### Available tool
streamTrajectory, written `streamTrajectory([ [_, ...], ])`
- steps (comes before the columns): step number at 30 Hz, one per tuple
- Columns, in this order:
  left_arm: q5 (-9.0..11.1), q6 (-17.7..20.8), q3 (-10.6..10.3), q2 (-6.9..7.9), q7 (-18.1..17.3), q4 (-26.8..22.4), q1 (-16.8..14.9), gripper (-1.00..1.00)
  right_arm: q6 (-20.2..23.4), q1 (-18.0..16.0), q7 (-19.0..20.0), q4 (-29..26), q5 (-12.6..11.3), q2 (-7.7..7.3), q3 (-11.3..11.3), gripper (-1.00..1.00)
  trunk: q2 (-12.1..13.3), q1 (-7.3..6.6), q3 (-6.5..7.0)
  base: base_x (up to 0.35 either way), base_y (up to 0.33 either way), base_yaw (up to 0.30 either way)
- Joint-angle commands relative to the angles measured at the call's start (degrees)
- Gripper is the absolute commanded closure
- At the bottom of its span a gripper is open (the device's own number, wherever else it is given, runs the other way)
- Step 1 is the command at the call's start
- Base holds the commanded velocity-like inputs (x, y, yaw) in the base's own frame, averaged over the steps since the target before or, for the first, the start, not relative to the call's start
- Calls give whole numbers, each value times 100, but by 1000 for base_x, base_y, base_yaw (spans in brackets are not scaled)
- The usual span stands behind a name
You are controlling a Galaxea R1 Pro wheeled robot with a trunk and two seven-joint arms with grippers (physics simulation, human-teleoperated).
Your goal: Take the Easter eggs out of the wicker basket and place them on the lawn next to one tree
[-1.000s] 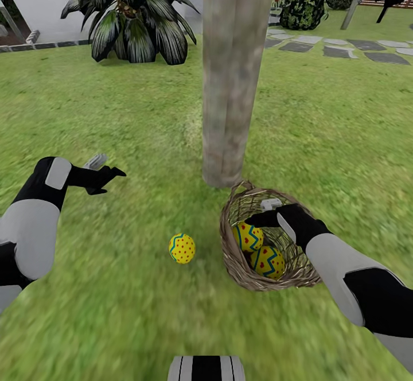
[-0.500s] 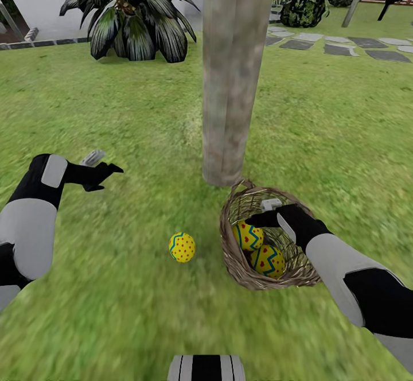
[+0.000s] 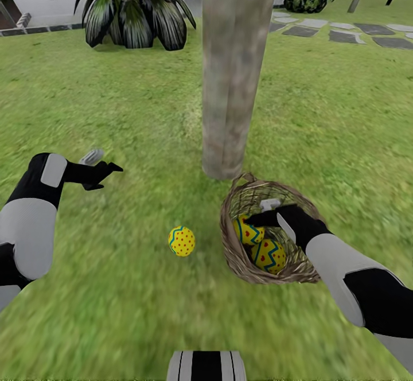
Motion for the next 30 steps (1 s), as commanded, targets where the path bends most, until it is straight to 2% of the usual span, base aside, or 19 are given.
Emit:
streamTrajectory([
  [1,64,24,10,-1,57,-4,-5,-100,31,-3,9,-14,-58,-7,42,-100,-3,1,-27,0,0,0],
  [4,64,24,7,0,58,-5,-6,-100,30,-4,30,-32,-54,-7,42,-100,-7,9,-93,0,0,0],
  [11,64,24,12,-8,57,4,-5,-100,-1,-4,23,-39,-41,-14,40,-100,-7,9,-93,0,0,0],
  [21,64,24,20,-7,58,36,-7,-100,-371,-2,-25,0,-39,-9,41,-100,-7,9,-93,0,0,0],
  [30,64,24,20,-8,58,39,-6,-100,-401,-4,-20,5,-40,-7,42,-100,-7,9,-93,0,0,0],
])
